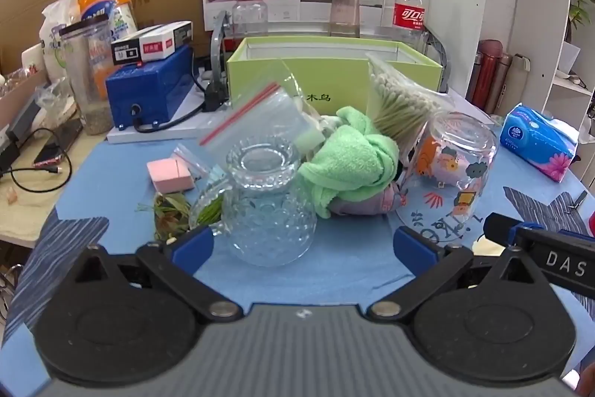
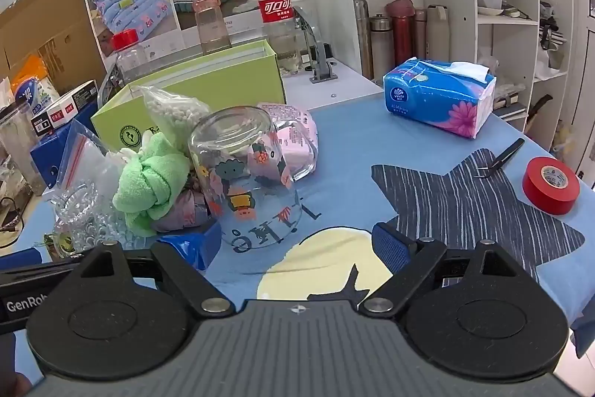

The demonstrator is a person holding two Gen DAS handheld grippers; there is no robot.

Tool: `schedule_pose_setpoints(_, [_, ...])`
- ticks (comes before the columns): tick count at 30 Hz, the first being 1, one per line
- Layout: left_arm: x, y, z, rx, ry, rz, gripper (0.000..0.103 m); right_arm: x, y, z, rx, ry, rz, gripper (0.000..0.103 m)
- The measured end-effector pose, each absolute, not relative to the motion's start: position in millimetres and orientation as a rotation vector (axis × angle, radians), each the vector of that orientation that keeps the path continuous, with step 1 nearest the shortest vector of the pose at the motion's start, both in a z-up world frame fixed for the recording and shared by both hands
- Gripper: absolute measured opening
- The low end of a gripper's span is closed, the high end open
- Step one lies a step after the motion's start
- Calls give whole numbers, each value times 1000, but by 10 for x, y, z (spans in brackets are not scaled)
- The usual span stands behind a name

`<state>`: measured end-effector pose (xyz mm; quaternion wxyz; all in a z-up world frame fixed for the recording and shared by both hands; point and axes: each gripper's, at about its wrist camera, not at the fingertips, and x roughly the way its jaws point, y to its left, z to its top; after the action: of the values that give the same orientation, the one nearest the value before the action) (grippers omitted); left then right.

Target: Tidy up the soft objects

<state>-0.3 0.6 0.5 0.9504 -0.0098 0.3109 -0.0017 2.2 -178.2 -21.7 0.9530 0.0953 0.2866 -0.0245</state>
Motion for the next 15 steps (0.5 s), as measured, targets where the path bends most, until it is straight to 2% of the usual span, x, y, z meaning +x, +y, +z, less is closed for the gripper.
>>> schedule_pose_setpoints(15, [36, 58, -13, -67, 651, 19, 103, -5, -1802, -218, 197, 597, -52, 75])
